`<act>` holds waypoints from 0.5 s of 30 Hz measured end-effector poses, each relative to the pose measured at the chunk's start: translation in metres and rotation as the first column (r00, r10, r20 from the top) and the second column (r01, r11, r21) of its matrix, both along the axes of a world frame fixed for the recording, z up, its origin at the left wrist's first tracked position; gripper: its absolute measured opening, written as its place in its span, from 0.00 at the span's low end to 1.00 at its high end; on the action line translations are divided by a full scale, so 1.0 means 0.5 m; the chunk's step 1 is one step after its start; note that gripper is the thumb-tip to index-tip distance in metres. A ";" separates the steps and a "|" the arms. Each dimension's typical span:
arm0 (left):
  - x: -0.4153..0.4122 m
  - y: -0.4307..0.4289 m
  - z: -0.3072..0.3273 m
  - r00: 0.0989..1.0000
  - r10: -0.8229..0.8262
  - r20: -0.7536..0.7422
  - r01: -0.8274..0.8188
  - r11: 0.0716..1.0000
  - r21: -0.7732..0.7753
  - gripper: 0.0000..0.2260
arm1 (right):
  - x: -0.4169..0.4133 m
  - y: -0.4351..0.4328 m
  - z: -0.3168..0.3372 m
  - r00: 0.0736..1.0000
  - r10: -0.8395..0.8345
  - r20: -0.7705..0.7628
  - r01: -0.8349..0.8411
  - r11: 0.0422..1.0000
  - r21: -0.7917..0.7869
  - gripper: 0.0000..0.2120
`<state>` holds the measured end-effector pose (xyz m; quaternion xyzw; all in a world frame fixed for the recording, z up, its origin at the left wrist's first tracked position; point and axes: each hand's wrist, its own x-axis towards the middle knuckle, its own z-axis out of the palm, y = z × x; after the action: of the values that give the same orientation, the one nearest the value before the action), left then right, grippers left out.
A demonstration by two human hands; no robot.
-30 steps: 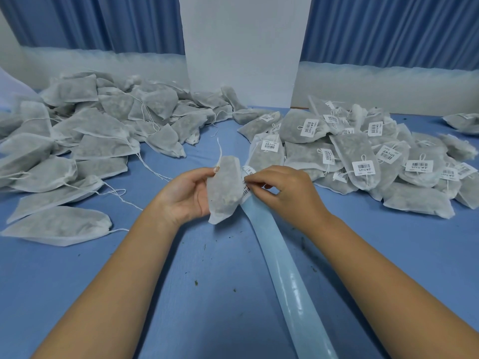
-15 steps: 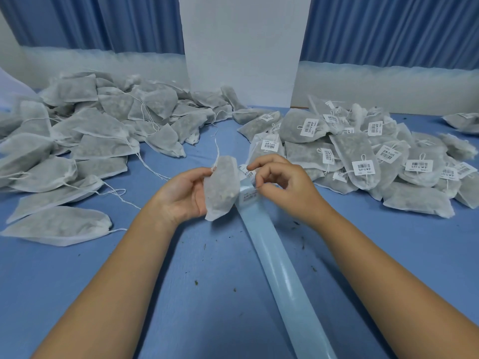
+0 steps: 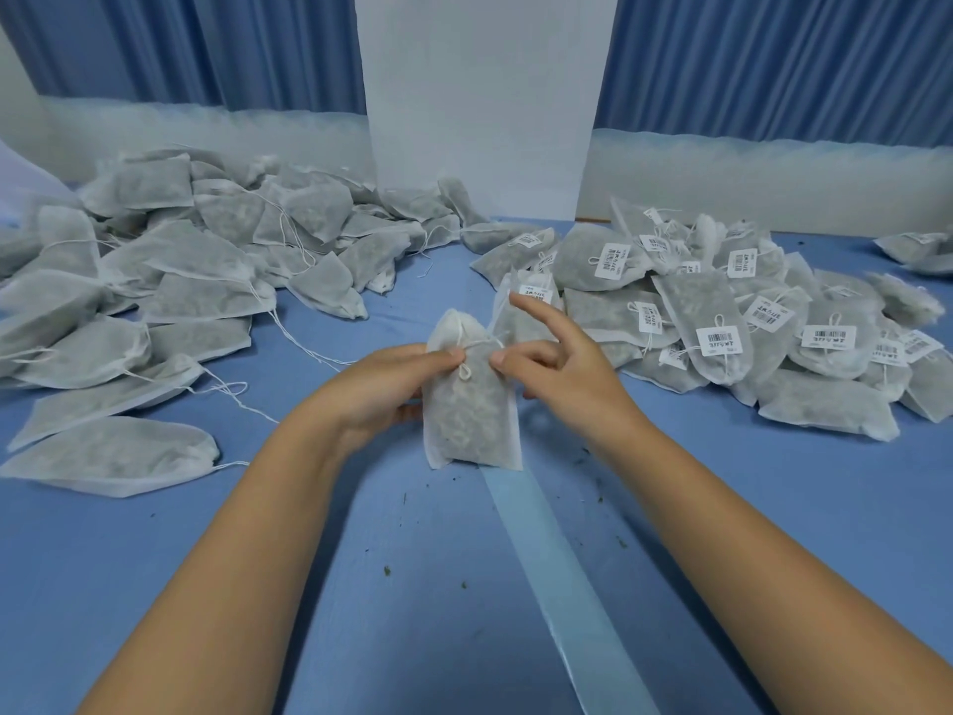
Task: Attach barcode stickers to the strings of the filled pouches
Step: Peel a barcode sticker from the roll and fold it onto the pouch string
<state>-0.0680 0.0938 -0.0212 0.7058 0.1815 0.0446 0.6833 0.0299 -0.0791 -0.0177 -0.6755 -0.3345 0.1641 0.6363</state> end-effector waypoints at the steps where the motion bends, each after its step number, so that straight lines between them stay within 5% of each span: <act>1: -0.002 -0.006 0.003 1.000 -0.010 0.013 0.009 0.999 0.041 0.08 | -0.001 0.002 -0.002 1.000 0.006 -0.010 -0.006 1.000 0.014 0.27; 6: -0.004 -0.025 0.013 0.998 -0.005 0.064 -0.006 0.987 0.163 0.08 | -0.003 0.006 -0.004 0.992 -0.040 -0.118 0.054 0.991 0.119 0.29; 15: -0.007 -0.027 0.012 0.997 -0.051 0.058 0.046 0.995 0.084 0.10 | 0.000 0.006 -0.003 0.981 -0.081 -0.179 0.106 0.985 0.135 0.24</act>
<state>-0.0715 0.0802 -0.0150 0.7360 0.1417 0.0569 0.6595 0.0301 -0.0762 -0.0190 -0.6261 -0.2569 0.1671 0.7170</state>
